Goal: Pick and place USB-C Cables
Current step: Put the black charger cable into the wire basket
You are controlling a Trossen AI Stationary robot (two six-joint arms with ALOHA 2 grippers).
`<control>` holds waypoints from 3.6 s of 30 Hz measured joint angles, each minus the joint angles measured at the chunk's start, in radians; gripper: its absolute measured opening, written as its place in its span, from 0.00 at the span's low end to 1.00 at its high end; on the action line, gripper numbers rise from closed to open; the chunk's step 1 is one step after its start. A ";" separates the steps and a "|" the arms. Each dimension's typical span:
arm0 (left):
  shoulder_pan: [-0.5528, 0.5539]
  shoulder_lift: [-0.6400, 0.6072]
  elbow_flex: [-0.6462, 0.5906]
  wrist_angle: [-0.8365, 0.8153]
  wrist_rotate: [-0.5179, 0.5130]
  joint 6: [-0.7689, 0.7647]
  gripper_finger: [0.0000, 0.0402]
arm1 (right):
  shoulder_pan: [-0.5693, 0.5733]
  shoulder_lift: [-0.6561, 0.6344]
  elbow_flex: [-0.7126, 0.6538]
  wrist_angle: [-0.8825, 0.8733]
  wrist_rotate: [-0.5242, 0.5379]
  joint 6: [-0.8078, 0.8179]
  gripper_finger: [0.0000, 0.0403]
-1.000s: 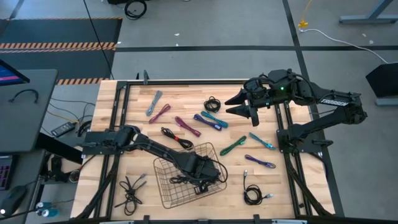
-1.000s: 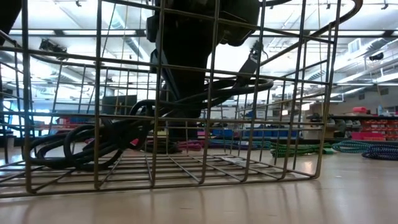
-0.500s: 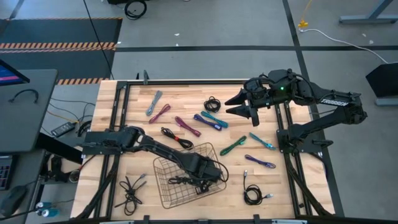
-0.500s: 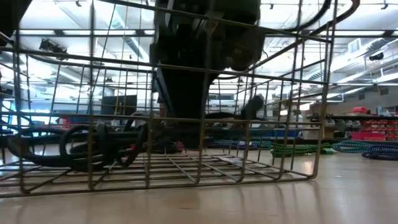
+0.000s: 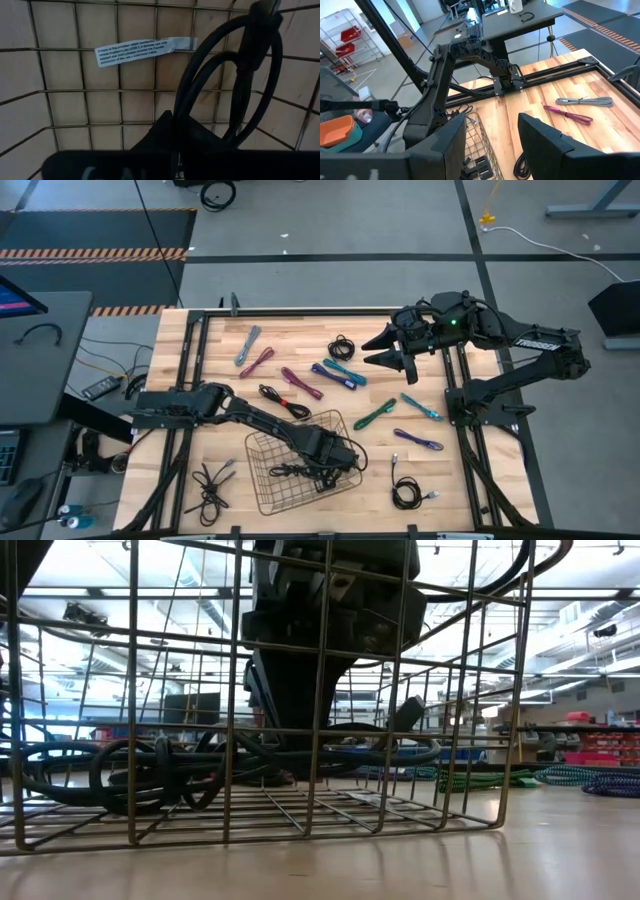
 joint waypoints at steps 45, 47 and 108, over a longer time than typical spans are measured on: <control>0.028 -0.227 0.436 -0.569 -0.324 -0.111 0.36 | 0.094 0.004 0.000 -0.593 -0.044 0.160 0.46; 0.030 -0.238 0.435 -0.570 -0.349 -0.110 0.36 | 0.140 0.008 0.000 -0.647 -0.044 0.228 0.46; 0.021 -0.246 0.435 -0.544 -0.324 -0.108 0.36 | 0.909 0.556 -0.509 0.035 0.106 1.197 0.43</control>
